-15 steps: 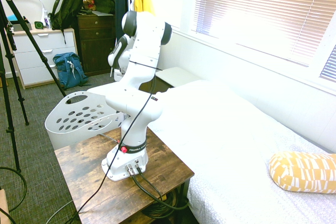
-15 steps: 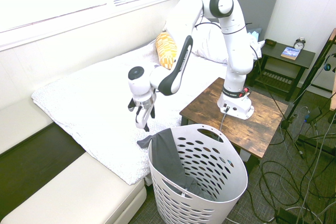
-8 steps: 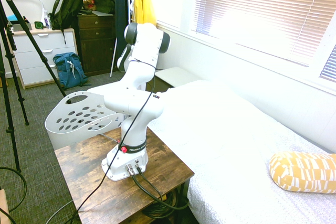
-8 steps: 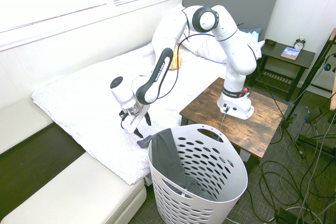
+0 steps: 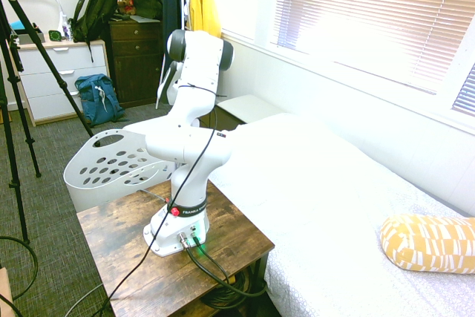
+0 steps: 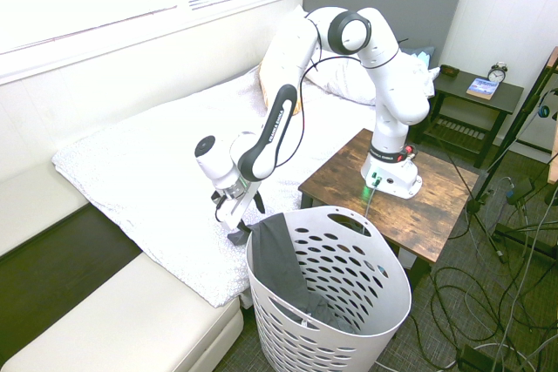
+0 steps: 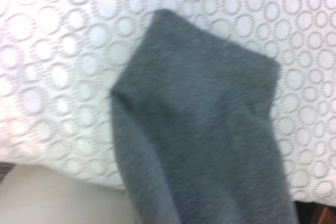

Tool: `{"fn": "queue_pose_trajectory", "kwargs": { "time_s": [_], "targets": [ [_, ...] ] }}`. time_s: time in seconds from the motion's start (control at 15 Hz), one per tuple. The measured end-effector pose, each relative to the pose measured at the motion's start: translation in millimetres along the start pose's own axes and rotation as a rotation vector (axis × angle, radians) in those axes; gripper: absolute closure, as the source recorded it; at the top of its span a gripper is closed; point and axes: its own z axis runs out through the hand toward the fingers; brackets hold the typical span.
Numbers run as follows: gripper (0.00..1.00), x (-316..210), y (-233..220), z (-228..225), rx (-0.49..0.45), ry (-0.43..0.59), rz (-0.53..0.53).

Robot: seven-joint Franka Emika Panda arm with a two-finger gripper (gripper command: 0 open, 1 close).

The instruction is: Put my clothes in the laundry bag

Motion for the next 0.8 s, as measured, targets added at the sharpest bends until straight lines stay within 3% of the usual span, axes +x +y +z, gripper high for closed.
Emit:
{"fn": "queue_pose_trajectory", "kwargs": {
  "time_s": [0.27, 0.8],
  "targets": [
    [0.00, -1, 12, 13, -0.058, -0.045, 0.032],
    [0.00, -23, 32, -24, -0.072, -0.223, 0.111]
  ]
}}
